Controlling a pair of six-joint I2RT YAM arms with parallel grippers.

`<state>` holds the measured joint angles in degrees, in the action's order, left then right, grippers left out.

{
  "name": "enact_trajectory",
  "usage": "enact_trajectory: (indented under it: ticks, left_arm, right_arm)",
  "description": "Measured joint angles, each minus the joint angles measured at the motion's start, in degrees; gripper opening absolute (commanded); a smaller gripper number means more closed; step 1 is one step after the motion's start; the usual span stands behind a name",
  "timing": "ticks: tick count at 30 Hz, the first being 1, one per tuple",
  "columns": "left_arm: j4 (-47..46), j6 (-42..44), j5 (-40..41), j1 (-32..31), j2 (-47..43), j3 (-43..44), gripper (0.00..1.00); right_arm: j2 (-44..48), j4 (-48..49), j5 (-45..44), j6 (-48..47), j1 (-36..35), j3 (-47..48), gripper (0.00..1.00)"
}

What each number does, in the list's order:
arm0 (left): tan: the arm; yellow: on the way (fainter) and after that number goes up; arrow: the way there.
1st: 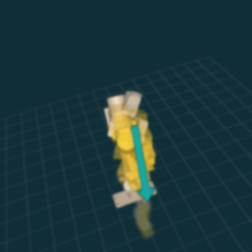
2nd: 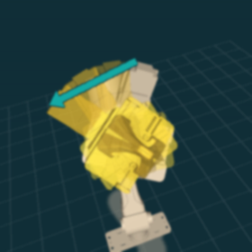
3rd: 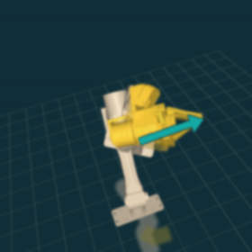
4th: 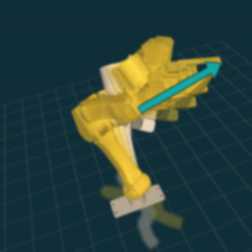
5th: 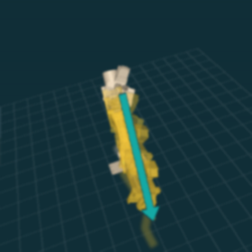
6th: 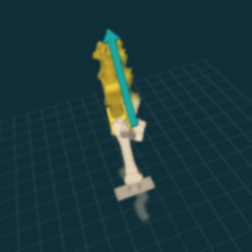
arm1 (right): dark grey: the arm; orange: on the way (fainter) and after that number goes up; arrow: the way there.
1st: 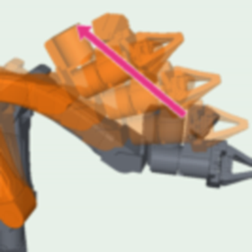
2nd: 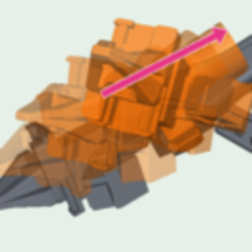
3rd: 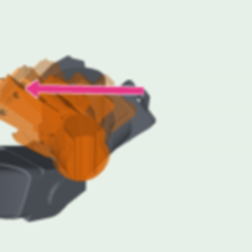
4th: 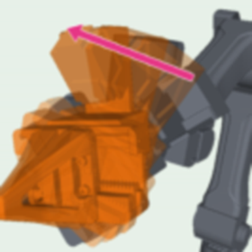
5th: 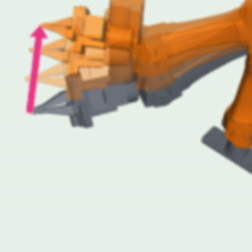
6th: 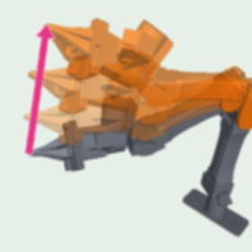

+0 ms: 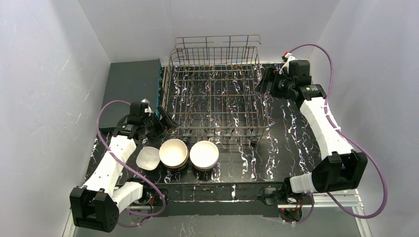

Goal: Load the bowls into the dish rack
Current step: Adjust the dish rack at the center of the board.

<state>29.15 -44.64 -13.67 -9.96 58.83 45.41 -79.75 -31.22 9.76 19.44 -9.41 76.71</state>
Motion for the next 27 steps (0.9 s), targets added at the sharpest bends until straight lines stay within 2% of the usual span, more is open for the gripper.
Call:
enact_trajectory:
  ticks: [4, 8, 14, 18, 21, 27]
  left_arm:
    - [1.33, 2.32, 0.59, -0.02, 0.00, 1.09, 0.81]
    - [0.63, 3.34, -0.63, -0.02, 0.35, 1.14, 0.73]
    - [-2.19, 2.43, -3.82, -0.33, 1.51, 0.59, 0.64]
    - [-4.07, 1.03, -4.74, -1.64, 1.77, -0.50, 0.64]
    - [-4.61, 0.52, -5.16, -2.34, 1.88, -0.74, 0.67]
    - [-3.74, 1.14, -3.76, -2.64, 1.70, -0.66, 0.70]
  right_arm:
    - [2.40, -0.50, 0.96, -0.50, 0.00, -1.16, 0.94]
    - [3.67, -1.86, 2.82, -1.38, -0.55, -3.10, 0.93]
    - [4.07, -3.50, 3.69, -2.14, -4.72, -4.17, 0.91]
    - [4.00, -5.22, 1.99, -3.23, -9.27, -4.17, 0.86]
    - [3.45, -6.84, 0.00, -3.82, -11.39, -4.09, 0.84]
    - [1.75, -11.52, -7.82, -5.29, -13.94, -2.93, 0.79]
